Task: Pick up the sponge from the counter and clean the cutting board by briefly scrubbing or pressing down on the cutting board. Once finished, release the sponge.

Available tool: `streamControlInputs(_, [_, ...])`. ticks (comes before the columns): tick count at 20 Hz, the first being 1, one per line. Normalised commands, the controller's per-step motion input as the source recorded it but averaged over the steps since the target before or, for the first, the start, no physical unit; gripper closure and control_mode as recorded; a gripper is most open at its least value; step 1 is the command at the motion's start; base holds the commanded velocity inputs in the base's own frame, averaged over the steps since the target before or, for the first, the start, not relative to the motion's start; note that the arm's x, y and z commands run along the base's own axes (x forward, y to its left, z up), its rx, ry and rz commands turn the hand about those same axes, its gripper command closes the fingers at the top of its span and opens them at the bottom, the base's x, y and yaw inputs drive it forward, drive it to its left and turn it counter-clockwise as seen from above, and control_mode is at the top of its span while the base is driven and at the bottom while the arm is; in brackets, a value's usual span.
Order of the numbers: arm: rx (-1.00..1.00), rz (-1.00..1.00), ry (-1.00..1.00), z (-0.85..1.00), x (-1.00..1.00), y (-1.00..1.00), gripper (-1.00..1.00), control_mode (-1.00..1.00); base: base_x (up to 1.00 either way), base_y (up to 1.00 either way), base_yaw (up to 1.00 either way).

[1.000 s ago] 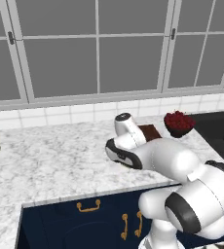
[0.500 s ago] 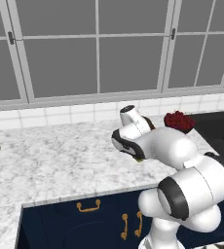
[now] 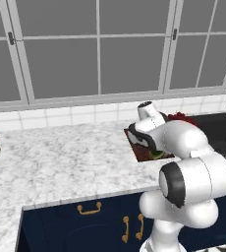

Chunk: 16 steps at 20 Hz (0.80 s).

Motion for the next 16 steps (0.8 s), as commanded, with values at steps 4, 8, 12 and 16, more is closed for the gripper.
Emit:
streamControlInputs(4, [0.00, -0.09, 0.00, -0.04, 0.02, -0.69, 1.00, -1.00, 0.00, 0.00, 0.00])
streamControlInputs(8, [0.00, -0.11, 0.00, -0.10, 0.16, -0.60, 1.00, -1.00, 0.00, 0.00, 0.00])
streamControlInputs(12, [-0.04, -0.11, 0.01, -0.01, 0.30, -0.27, 1.00, -1.00, 0.00, 0.00, 0.00])
streamControlInputs(16, [-0.02, -0.09, 0.06, -0.13, 0.65, -0.22, 1.00, -1.00, 0.00, 0.00, 0.00])
